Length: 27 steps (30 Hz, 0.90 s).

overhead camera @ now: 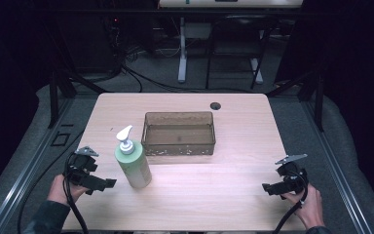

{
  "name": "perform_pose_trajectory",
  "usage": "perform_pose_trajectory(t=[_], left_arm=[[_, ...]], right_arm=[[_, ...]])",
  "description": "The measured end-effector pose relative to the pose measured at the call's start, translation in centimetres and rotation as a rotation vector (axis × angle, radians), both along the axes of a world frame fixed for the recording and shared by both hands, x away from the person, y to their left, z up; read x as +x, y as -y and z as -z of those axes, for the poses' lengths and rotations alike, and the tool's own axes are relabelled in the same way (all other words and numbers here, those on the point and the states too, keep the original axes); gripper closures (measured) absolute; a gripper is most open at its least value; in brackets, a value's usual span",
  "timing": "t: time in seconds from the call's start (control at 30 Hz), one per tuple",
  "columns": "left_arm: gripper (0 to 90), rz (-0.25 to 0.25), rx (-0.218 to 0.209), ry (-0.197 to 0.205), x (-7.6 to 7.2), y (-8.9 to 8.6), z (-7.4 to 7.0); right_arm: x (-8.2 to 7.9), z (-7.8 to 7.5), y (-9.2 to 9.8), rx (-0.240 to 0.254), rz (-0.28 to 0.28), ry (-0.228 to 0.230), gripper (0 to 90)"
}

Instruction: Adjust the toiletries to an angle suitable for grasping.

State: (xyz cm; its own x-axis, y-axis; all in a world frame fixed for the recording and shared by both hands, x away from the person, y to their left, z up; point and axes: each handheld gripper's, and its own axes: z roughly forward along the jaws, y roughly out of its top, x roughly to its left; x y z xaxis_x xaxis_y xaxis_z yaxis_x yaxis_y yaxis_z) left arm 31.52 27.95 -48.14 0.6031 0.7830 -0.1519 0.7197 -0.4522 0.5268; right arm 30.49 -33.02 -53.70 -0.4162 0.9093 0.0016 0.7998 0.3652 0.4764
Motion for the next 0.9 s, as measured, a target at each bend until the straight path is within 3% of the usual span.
perform_pose_trajectory(t=[0.37,0.6,0.9], left_arm=[[0.0,0.041,0.000,0.008,-0.6,0.7,-2.1],[0.0,0.077,0.001,0.036,-1.1,1.6,-4.2],[0.0,0.105,-0.006,0.054,-1.2,2.6,-5.8]], right_arm=[[0.0,-0.4,0.2,0.004,0.005,-0.012,1.0],[-0.1,-0.5,0.2,0.011,0.003,-0.020,1.3],[-0.1,-0.4,0.2,0.017,0.002,-0.027,1.3]])
